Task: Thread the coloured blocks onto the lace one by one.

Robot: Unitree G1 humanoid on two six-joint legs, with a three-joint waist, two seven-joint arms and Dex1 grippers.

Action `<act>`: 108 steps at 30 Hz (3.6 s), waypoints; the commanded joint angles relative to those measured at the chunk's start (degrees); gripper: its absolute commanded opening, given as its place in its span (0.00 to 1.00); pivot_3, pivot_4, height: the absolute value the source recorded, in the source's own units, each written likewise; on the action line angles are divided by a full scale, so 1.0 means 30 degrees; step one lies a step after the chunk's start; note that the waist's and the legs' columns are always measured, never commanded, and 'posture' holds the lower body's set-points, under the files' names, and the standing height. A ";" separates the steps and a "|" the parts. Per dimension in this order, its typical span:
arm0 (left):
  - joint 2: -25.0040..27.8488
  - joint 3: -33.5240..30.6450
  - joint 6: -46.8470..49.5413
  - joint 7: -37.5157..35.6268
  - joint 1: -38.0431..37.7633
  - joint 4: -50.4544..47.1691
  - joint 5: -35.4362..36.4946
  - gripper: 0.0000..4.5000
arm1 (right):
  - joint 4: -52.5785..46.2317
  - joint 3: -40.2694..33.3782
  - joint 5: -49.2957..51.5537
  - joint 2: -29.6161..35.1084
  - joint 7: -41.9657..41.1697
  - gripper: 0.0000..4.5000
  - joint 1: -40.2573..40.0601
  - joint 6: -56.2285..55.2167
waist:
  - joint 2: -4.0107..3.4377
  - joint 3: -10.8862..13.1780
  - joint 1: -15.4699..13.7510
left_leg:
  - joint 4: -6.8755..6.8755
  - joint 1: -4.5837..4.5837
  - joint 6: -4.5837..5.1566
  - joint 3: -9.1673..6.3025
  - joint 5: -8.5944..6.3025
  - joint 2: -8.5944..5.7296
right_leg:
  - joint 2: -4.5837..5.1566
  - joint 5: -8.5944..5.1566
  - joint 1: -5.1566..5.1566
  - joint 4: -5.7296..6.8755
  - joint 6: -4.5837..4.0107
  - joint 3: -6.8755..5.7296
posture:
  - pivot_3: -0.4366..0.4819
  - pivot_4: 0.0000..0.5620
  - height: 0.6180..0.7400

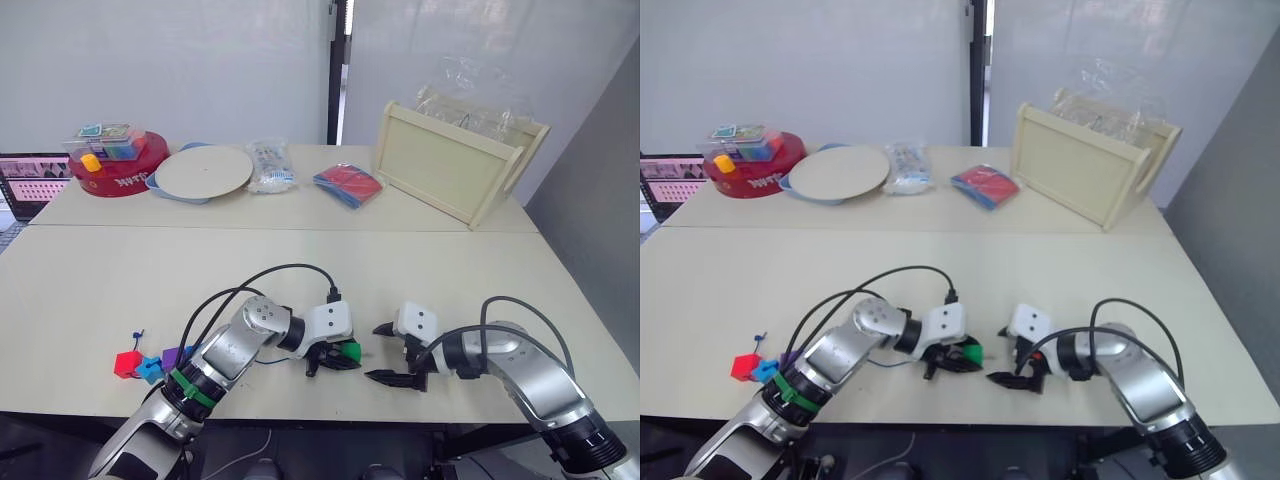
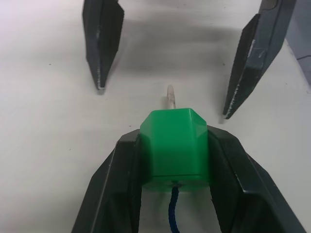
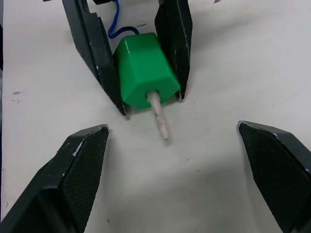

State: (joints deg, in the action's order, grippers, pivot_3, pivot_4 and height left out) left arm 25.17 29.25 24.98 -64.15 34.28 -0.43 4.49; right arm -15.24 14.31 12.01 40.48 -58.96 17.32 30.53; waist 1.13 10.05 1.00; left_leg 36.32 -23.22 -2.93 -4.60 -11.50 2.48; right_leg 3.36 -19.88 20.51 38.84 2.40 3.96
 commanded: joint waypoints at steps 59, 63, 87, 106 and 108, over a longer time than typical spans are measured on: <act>1.2379 -0.6917 -0.4454 -0.3530 -0.6562 -0.0266 0.1069 0.52 | -0.0005 -0.0639 0.0408 0.1929 -0.2166 0.00 0.0048 -0.1463 | -0.0066 0.0013 0.0883 | -0.0146 0.0154 0.0024 0.0034 -0.0014 0.0064 | -0.0045 -0.0011 -0.0028 0.0027 -0.0023 0.0034 | 0.48 0.27 1.00; 1.2510 -0.6872 -0.2633 -0.4092 -0.5540 -0.1265 0.1301 0.73 | -0.0213 -0.0408 0.0438 0.1658 -0.2154 0.00 0.0164 -0.1204 | -0.0059 0.0016 0.0681 | -0.0130 0.0101 0.0024 0.0032 -0.0015 0.0054 | -0.0037 -0.0011 0.0001 0.0021 -0.0022 0.0027 | 0.48 0.27 1.00; 1.3721 -0.0518 0.5375 -0.8335 0.1429 -0.3860 -0.3258 0.73 | -0.2516 -0.0124 0.0649 0.0332 -0.0176 0.00 -0.1151 0.0351 | 0.0002 0.0058 0.0437 | -0.0032 -0.0164 0.0021 0.0015 -0.0011 0.0043 | -0.0043 -0.0010 0.0227 0.0082 -0.0023 0.0009 | 0.48 0.27 1.00; 1.2805 0.0589 0.4340 -0.8499 0.0118 -0.3552 -0.4608 0.29 | -0.1798 -0.2085 0.0681 0.1804 0.0538 0.00 -0.1462 0.0382 | -0.0024 0.0042 0.0557 | -0.0025 -0.0094 0.0029 0.0022 -0.0015 0.0041 | -0.0044 -0.0010 0.0201 0.0114 -0.0023 0.0034 | 0.48 0.27 1.00; 1.2778 0.0530 0.4297 -0.8506 0.0082 -0.3545 -0.4702 0.29 | -0.1279 -0.2455 0.0607 0.2097 0.0540 0.00 -0.1357 0.0212 | -0.0025 0.0042 0.0553 | -0.0023 -0.0093 0.0029 0.0025 -0.0015 0.0040 | -0.0043 -0.0010 0.0199 0.0114 -0.0023 0.0037 | 0.48 0.27 1.00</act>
State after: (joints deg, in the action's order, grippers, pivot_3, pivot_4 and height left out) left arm 63.13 28.92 37.74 -88.50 36.54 -11.62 -8.94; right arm -19.25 9.57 13.67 45.77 -57.32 12.54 32.58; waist 1.06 10.18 2.65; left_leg 36.25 -23.50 -2.84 -4.52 -11.54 2.60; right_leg 3.23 -19.91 21.11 39.19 2.33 4.08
